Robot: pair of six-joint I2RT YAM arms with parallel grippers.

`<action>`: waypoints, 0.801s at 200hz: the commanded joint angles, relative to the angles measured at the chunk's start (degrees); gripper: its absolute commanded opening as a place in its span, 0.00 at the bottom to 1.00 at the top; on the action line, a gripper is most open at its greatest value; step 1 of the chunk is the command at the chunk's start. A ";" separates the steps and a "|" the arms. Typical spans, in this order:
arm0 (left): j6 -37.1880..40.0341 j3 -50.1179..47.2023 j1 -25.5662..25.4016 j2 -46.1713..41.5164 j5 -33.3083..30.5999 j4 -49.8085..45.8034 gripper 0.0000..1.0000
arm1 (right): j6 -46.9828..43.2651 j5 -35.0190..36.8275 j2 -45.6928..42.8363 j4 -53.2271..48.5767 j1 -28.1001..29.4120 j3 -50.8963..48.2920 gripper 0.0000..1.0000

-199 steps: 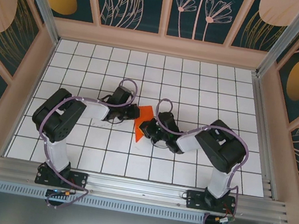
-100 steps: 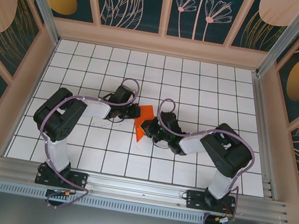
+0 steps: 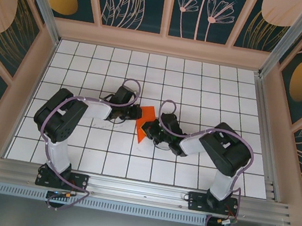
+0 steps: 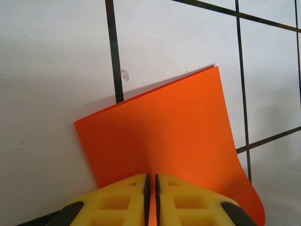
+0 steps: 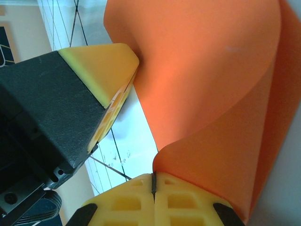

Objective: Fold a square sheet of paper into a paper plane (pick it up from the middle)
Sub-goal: Third fold the triangle at the center of the table.

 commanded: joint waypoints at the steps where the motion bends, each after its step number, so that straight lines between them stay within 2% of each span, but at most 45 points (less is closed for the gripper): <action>1: 0.43 -0.76 -0.17 2.11 0.12 -0.69 0.16 | -0.13 1.25 1.17 2.72 0.15 1.68 0.00; 160: 0.21 -1.30 -0.23 1.88 0.12 -0.47 0.16 | 0.58 3.97 2.41 1.36 0.24 1.43 0.00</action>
